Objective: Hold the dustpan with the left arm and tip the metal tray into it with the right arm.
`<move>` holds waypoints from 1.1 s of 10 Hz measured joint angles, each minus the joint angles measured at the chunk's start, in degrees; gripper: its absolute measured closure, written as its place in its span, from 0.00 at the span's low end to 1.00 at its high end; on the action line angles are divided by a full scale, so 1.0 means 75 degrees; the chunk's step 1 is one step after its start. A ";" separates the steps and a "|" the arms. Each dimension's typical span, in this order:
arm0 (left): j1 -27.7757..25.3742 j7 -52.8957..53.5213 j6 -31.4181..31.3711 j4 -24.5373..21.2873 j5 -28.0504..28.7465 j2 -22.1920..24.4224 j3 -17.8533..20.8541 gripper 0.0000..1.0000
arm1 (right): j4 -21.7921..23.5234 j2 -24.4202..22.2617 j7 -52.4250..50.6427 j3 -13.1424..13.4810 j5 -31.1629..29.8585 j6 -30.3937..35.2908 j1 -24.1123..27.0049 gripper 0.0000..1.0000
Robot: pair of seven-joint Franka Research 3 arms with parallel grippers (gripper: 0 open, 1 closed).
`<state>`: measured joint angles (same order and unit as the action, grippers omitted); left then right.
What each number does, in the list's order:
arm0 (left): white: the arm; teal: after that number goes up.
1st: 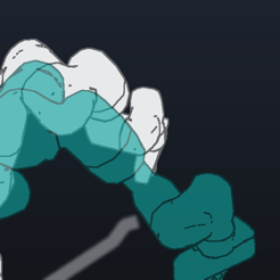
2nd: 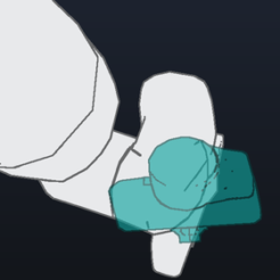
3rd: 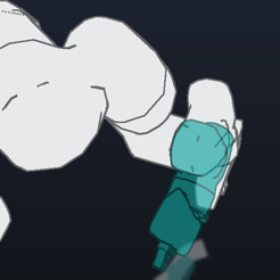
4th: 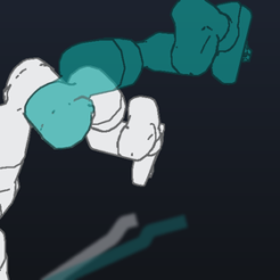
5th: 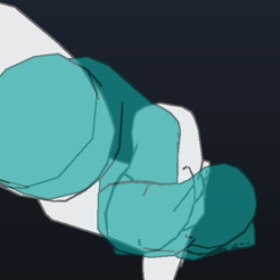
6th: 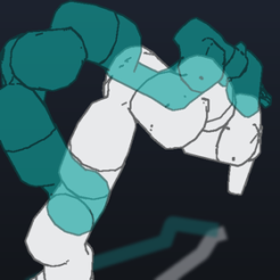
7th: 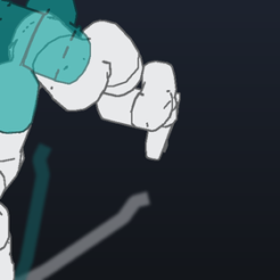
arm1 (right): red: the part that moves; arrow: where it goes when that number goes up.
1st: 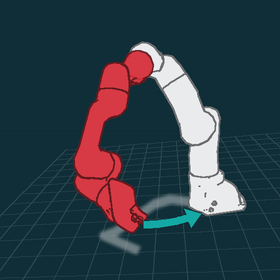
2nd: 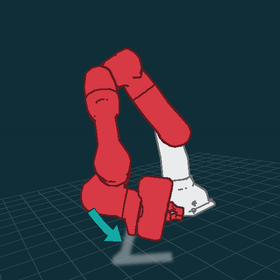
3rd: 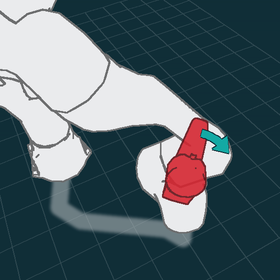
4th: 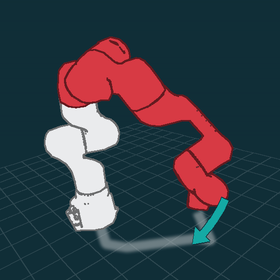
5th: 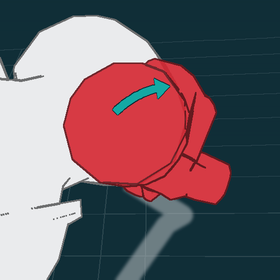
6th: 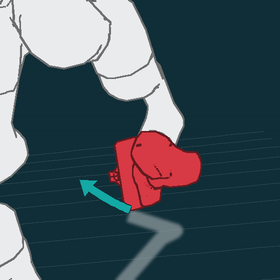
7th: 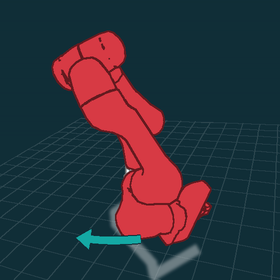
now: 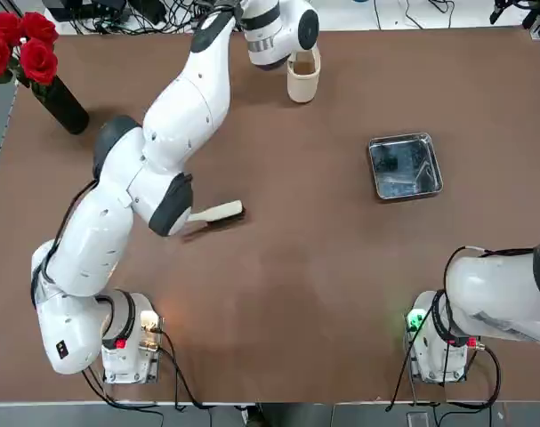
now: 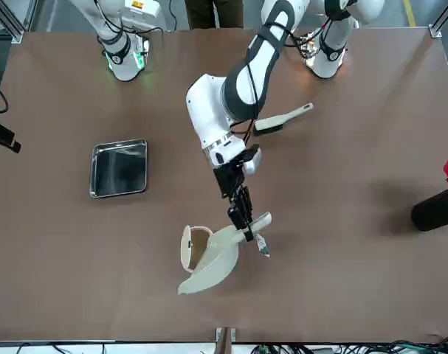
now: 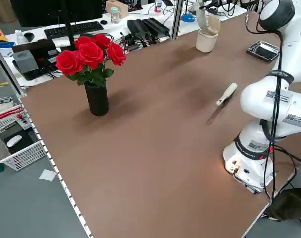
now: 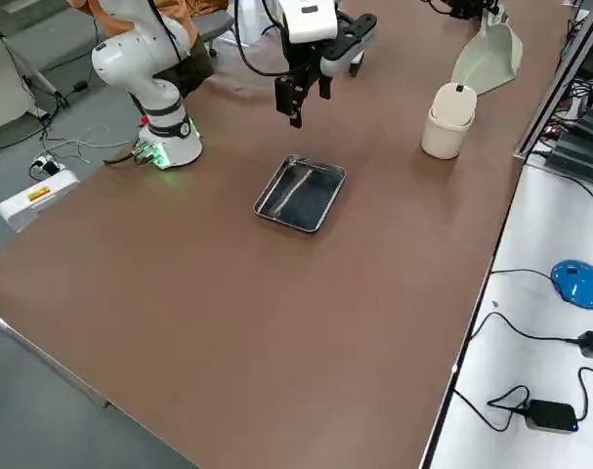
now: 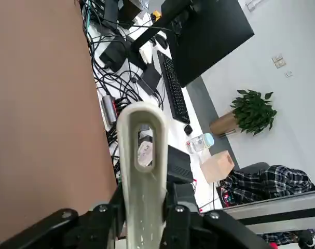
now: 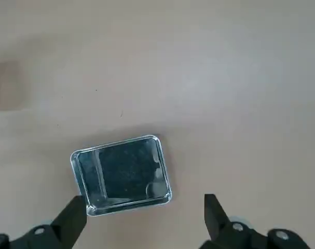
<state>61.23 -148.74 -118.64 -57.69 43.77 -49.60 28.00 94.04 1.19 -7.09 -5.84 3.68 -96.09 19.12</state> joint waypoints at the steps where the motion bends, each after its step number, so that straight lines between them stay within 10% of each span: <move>1: -0.0001 0.0001 0.0007 0.0030 0.0000 0.0072 0.0010 0.67 | -0.0001 0.0000 0.0000 -0.0035 -0.0061 0.0000 0.0000 0.00; 7: -0.0135 0.1029 0.1629 -0.0006 -0.2116 0.1336 0.0080 0.67 | 0.0050 -0.0022 0.0492 -0.0961 -0.0442 0.0072 -0.0006 0.00; 11: -0.0272 0.1866 0.1694 -0.2133 -0.2939 0.3056 0.0091 0.67 | 0.0204 -0.0280 0.0515 -0.0837 -0.0447 0.0144 -0.0460 0.00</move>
<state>59.20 -134.74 -105.93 -73.69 21.72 -26.69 28.69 95.57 -0.91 -3.23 -12.11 0.32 -95.02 15.67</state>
